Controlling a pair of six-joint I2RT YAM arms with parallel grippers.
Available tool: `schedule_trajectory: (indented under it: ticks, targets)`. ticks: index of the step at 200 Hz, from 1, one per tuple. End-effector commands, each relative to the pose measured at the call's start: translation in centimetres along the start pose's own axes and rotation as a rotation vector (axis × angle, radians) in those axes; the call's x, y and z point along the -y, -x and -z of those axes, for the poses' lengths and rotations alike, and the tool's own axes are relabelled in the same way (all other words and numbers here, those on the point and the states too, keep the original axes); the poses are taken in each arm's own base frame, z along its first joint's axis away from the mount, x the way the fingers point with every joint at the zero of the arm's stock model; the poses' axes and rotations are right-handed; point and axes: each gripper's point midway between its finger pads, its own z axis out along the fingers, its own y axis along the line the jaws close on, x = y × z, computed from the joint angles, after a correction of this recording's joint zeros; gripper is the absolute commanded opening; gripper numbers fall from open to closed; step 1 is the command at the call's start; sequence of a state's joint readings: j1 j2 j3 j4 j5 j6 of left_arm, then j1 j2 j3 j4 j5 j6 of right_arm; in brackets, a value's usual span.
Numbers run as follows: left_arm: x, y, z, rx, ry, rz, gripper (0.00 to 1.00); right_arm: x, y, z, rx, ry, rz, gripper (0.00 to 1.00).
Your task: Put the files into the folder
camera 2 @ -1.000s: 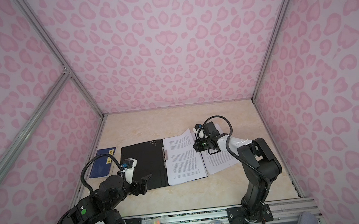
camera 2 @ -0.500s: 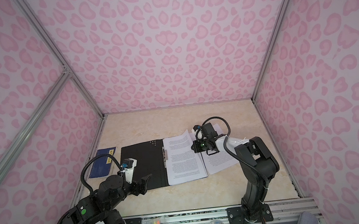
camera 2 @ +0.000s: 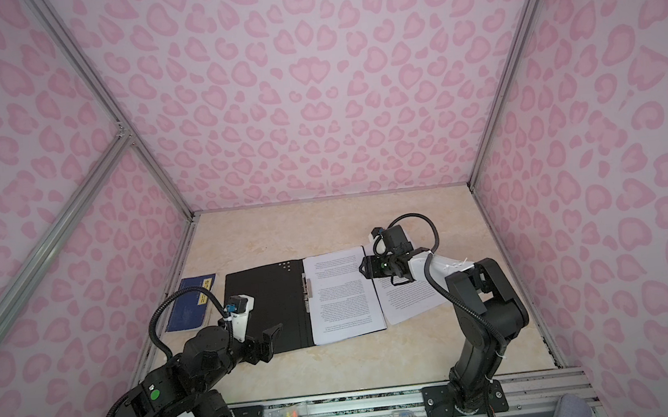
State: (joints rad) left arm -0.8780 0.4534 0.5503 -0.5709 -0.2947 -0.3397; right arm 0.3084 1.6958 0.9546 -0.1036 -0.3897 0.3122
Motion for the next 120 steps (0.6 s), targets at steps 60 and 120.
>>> schedule_trajectory:
  ticks: [60,120]
  targets:
    - [7.7,4.3,-6.1,-0.109,-0.195,0.112,0.99,16.7,2.2,6.4,0.193,-0.344,-0.513,0.76]
    - [19.8,4.1,-16.5,-0.348,-0.387,0.063,0.93,19.6,4.4,5.1,0.269,-0.245,-0.638,0.75]
